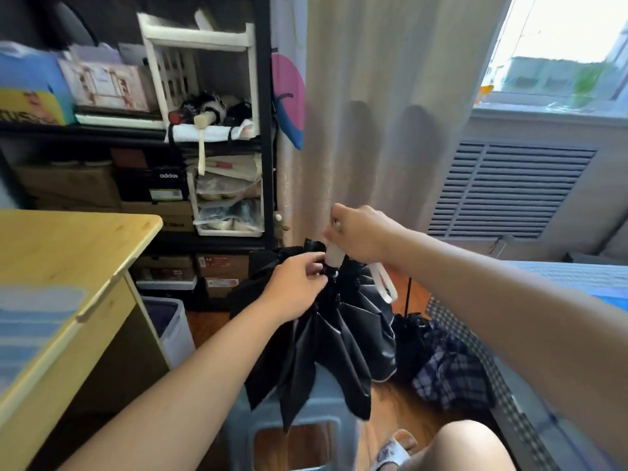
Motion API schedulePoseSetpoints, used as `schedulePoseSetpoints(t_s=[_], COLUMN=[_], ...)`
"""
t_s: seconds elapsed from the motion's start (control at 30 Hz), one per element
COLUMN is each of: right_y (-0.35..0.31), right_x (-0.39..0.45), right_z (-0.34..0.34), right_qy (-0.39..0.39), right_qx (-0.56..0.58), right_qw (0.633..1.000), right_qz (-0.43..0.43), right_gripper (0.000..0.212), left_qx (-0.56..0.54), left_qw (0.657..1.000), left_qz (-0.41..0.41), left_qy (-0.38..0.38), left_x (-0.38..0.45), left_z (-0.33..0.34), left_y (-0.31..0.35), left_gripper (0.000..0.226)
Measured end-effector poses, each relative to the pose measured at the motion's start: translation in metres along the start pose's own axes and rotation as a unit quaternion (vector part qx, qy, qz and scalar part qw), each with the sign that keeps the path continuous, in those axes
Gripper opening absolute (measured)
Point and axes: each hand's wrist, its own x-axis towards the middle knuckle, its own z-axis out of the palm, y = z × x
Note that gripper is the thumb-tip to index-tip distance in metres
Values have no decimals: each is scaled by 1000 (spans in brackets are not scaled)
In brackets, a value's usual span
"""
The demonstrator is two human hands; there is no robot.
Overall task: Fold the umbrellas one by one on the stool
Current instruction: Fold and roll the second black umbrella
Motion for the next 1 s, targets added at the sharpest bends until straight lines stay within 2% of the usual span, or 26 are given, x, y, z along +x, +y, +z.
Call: schedulePoseSetpoints(t_s=[0.13, 0.2, 0.27, 0.33, 0.4, 0.47, 0.57, 0.63, 0.7, 0.8, 0.83, 0.9, 1.0], right_y=[11, 21, 31, 40, 46, 51, 64, 79, 100, 129, 136, 145, 148], right_x=[4, 6, 9, 11, 11, 10, 9, 7, 0, -19, -23, -16, -2], right_z=[-18, -32, -47, -57, -60, -50, -4, 43, 102, 196, 220, 247, 247], right_qy=[68, 97, 125, 133, 127, 112, 46, 8, -18, -71, -81, -81, -42], right_qx=[129, 231, 336, 442, 533, 589, 658, 696, 711, 721, 713, 684, 648], right_qw=[986, 963, 929, 883, 833, 796, 746, 708, 683, 643, 642, 664, 696], right_qz=[87, 96, 94, 85, 79, 82, 91, 119, 165, 248, 271, 290, 308], right_gripper=[26, 22, 21, 20, 20, 18, 10, 11, 16, 17, 17, 15, 12], left_qx=[-31, 5, 29, -36, -146, -232, -285, -250, -218, -169, -161, -168, -155], left_qw=[982, 976, 976, 972, 963, 948, 929, 934, 936, 940, 939, 929, 927], left_qz=[71, 43, -46, -118, -134, -147, -169, -185, -216, -272, -290, -326, -342], left_qy=[172, 212, 212, 202, 180, 161, 166, 174, 170, 116, 90, 43, -19], left_x=[-27, -34, -39, -46, -54, -55, -52, -51, -53, -69, -74, -76, -66], left_z=[-49, -78, -102, -117, -126, -132, -128, -118, -99, -59, -44, -21, -14], left_y=[8, -2, -10, -13, -6, 2, -10, -33, -68, -125, -145, -172, -178], left_gripper=[27, 29, 42, 49, 29, 26, 23, 16, 22, 33, 35, 37, 35])
